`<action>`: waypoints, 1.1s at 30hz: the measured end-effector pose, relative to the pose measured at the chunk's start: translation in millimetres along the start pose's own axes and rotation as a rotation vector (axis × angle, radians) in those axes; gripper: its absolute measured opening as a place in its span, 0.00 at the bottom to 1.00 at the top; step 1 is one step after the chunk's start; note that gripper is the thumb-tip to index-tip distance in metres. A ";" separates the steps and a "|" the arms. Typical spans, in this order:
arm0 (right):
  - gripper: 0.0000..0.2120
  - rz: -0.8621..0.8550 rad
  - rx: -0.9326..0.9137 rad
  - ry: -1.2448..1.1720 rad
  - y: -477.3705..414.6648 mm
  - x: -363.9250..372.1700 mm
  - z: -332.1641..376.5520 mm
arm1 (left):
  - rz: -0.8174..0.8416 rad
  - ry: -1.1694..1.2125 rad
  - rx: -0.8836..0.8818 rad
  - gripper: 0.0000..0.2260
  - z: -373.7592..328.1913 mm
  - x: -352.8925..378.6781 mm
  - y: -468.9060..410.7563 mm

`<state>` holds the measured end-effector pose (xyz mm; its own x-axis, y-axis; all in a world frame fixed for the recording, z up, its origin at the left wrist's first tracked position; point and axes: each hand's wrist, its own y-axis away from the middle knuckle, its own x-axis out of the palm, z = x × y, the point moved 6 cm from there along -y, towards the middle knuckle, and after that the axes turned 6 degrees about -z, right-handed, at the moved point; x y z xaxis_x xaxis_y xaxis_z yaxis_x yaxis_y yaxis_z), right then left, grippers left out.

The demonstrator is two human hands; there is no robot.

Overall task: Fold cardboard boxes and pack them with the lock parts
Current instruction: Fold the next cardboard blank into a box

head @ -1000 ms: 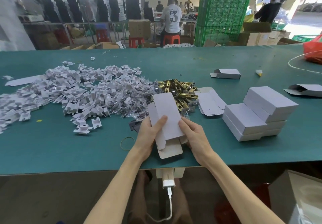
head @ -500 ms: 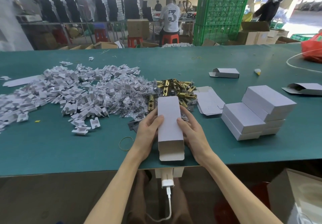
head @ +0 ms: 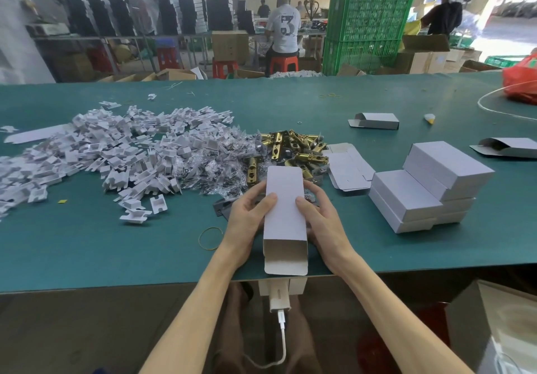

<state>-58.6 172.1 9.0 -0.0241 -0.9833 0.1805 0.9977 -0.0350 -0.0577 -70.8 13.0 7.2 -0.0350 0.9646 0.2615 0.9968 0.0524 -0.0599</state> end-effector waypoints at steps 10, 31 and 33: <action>0.13 -0.018 0.015 0.080 -0.8 -1.3 -2.9 | -0.016 -0.038 0.015 0.19 0.0 -1.8 0.6; 0.13 0.015 0.005 0.044 3.0 -1.1 2.4 | 0.060 -0.020 -0.015 0.14 2.3 3.0 2.8; 0.14 0.027 0.009 0.035 3.4 -0.3 2.5 | 0.064 -0.015 -0.019 0.18 1.6 4.4 3.1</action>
<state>-55.1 172.7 11.2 0.0005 -0.9895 0.1442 0.9986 -0.0072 -0.0530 -68.0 17.8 6.6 0.0281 0.9695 0.2435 0.9982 -0.0143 -0.0582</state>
